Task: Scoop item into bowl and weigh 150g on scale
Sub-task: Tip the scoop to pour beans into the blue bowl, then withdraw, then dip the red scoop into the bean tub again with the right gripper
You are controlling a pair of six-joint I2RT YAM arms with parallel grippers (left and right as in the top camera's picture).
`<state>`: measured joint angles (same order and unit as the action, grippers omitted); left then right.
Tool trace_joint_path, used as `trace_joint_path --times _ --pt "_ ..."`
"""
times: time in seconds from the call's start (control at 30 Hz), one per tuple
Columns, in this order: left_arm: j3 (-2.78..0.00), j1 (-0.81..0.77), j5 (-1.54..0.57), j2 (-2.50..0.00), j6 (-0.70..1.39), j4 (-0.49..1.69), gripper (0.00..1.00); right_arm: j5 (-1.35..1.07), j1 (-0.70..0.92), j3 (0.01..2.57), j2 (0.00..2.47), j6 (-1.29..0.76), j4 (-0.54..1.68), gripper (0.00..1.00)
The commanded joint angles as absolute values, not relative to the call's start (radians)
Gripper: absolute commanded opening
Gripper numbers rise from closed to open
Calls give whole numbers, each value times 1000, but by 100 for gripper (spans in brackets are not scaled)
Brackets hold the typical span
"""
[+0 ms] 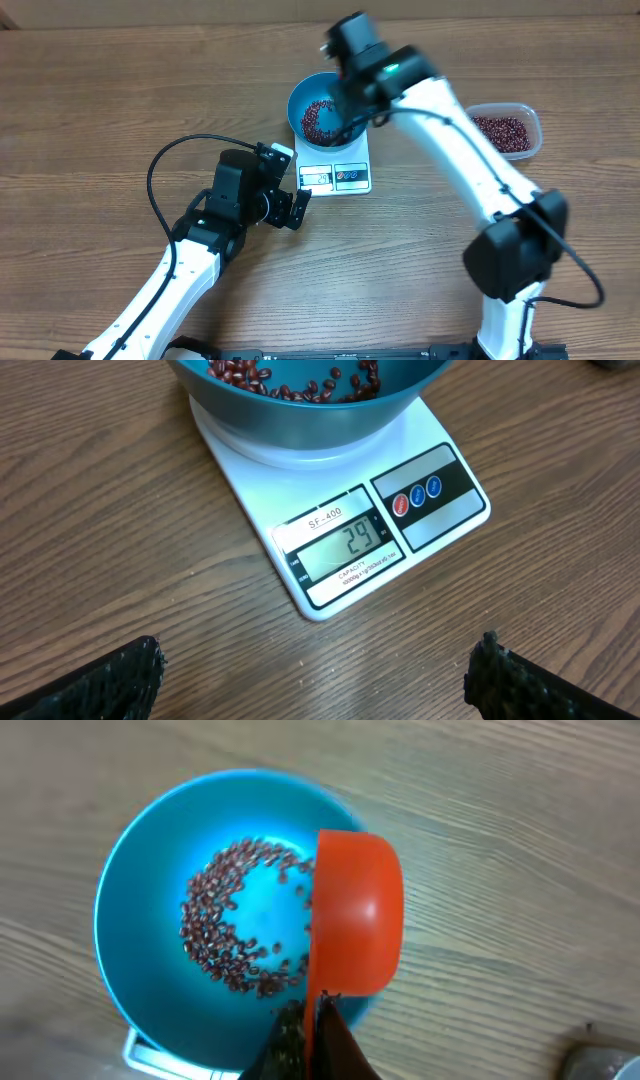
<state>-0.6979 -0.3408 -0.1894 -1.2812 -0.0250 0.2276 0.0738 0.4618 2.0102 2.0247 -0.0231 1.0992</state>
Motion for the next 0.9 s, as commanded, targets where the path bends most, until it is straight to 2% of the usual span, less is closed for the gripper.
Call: trace_joint_path --times 0.0,0.23,0.4,0.57,0.73,0.87 --pt "-694 -343 -183 -1287 -15 224 100 -161 311 2045 1861 -25 1119 4" --pt "-694 -343 -183 -1287 -15 224 100 -212 -67 2032 1796 0 1311 4" --pt "-694 -343 -183 -1287 -15 224 100 -211 -220 1946 1798 42 1334 4" --pt "-694 -343 -183 -1287 -15 224 100 -201 -278 1788 1799 150 1282 4" --pt "-694 -343 -183 -1287 -15 224 100 -84 -281 1589 1799 157 1101 4" --pt "-694 -343 -183 -1288 -15 224 100 -80 -281 1485 1800 167 962 4"
